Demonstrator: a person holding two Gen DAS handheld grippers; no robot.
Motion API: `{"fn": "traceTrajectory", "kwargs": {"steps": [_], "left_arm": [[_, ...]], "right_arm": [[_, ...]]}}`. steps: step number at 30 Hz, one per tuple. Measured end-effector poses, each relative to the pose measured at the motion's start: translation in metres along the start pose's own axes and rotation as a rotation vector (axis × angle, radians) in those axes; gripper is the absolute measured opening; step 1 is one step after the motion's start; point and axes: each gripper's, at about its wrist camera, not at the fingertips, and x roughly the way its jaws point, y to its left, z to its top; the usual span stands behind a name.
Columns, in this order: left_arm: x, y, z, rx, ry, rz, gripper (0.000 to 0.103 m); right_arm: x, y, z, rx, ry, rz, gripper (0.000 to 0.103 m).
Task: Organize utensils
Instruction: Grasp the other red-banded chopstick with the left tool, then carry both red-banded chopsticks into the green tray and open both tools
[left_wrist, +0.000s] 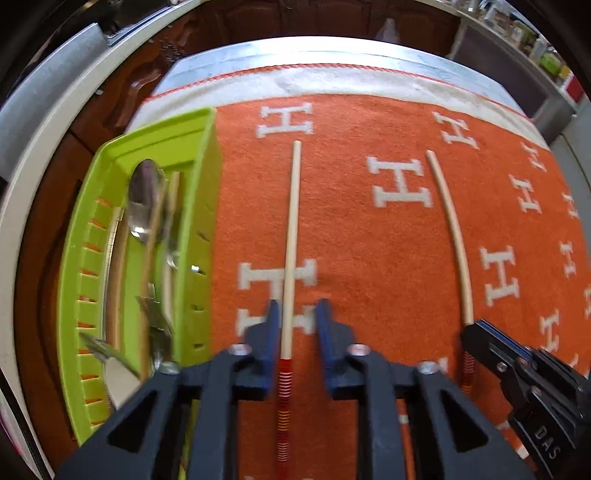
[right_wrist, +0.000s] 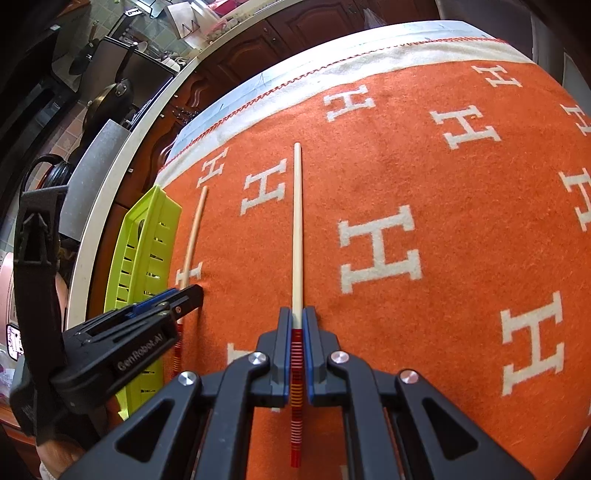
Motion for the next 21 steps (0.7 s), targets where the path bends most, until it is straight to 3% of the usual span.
{"fn": "traceTrajectory", "kwargs": {"steps": [2,7,12,21], "left_arm": [[-0.001,-0.003,-0.004,0.008,-0.005,-0.01,0.004],[-0.006,0.001,-0.017,-0.025,-0.047,-0.149,0.003],[-0.019,0.014,-0.033,-0.07,-0.112,-0.229,0.003],[-0.063,0.034,-0.052,-0.102,-0.209,-0.263,0.003]], "right_arm": [[0.0,0.0,0.0,-0.001,0.0,-0.004,0.006],[0.0,0.003,-0.001,-0.011,-0.003,-0.01,0.006],[-0.005,0.006,-0.003,-0.017,-0.023,0.012,0.006],[-0.018,0.025,-0.006,-0.052,-0.054,0.109,0.005]]}}
